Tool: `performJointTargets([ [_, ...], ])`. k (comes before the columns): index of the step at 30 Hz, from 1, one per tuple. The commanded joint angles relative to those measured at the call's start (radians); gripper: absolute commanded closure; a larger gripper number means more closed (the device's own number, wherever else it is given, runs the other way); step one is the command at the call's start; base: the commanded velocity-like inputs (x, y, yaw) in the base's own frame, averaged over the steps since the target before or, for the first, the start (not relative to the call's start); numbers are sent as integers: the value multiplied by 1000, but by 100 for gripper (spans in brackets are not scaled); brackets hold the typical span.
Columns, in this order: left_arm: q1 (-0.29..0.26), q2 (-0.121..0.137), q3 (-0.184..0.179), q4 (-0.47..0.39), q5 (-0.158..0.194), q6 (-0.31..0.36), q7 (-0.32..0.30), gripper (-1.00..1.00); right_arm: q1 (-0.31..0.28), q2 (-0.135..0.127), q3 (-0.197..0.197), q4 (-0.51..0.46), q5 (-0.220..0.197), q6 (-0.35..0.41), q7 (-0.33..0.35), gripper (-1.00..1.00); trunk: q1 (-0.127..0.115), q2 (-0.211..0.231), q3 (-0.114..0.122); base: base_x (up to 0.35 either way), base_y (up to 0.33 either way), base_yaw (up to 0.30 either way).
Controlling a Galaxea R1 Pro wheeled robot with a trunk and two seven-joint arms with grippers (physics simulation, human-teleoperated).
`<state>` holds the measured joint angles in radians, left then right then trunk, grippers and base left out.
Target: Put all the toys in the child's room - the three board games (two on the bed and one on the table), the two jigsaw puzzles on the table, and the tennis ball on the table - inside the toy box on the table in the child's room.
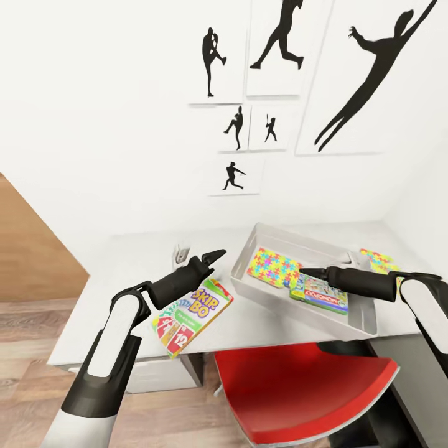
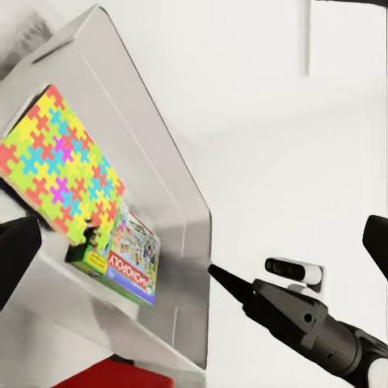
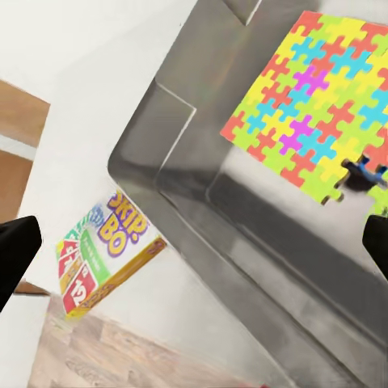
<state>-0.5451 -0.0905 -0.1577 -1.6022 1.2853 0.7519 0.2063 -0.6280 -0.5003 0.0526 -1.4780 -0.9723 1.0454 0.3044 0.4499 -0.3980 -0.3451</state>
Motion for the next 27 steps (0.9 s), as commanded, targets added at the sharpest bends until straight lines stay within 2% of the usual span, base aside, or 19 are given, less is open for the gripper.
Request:
performJointTargets([
  [1,-1,0,1,-1,10,3,10,-100,-1,-1,0,0,11,2,10,-100,0,-2,-2,-267,132,0],
  [10,0,0,1,-1,10,2,7,-100,4,-5,-29,-36,12,2,8,-100,0,-2,-2,-259,182,0],
  [14,0,0,1,-1,10,2,7,-100,5,-6,-88,-67,14,2,5,-100,0,-2,-2,-148,120,0],
  [15,0,0,1,-1,10,2,7,-100,5,-6,-88,-67,14,2,5,-100,0,-2,-2,-103,84,0],
  [16,0,0,1,-1,10,2,7,-100,10,-6,-124,-86,14,2,-1,-100,0,-2,-2,-66,53,0],
  [17,0,0,1,-1,10,2,7,-100,10,-6,-124,-86,14,2,-1,-100,0,-2,-2,-66,53,0],
  [20,0,0,1,-1,10,1,6,-100,21,-6,-165,-105,15,2,-24,-100,0,-2,-2,-43,35,0],
  [27,0,0,-1,-1,9,2,6,-100,31,-5,-197,-118,14,2,-79,-100,0,-2,-2,-20,16,0],
])
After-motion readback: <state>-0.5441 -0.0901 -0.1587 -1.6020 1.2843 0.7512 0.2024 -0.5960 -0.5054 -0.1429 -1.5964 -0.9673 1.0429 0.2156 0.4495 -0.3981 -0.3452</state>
